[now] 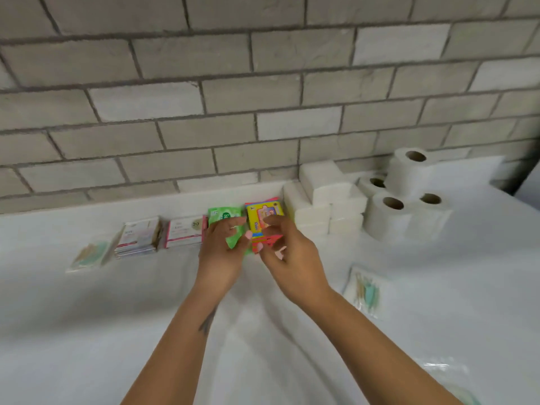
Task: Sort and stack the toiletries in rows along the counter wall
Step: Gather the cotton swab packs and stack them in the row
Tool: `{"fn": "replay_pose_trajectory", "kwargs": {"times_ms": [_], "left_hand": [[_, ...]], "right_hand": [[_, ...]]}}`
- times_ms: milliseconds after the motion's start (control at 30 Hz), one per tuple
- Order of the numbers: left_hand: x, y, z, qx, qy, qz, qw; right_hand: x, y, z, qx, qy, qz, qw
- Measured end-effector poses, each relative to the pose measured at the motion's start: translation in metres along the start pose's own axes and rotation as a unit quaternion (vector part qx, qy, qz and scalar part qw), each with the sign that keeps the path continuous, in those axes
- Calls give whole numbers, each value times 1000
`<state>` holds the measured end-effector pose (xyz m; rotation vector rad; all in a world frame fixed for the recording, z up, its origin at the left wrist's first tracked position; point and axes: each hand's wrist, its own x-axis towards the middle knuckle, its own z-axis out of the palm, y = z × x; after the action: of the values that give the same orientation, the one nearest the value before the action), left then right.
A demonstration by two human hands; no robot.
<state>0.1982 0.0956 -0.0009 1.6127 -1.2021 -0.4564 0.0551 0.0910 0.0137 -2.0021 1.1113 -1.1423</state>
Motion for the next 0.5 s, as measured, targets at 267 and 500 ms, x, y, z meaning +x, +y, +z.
{"fn": "replay_pose_trajectory", "kwargs": {"times_ms": [267, 500], "left_hand": [[-43, 34, 104, 31, -101, -13, 994], [-60, 47, 175, 157, -167, -50, 972]], "right_hand": [[-43, 40, -96, -30, 52, 45, 997], [-75, 67, -163, -46, 86, 85, 992]]}}
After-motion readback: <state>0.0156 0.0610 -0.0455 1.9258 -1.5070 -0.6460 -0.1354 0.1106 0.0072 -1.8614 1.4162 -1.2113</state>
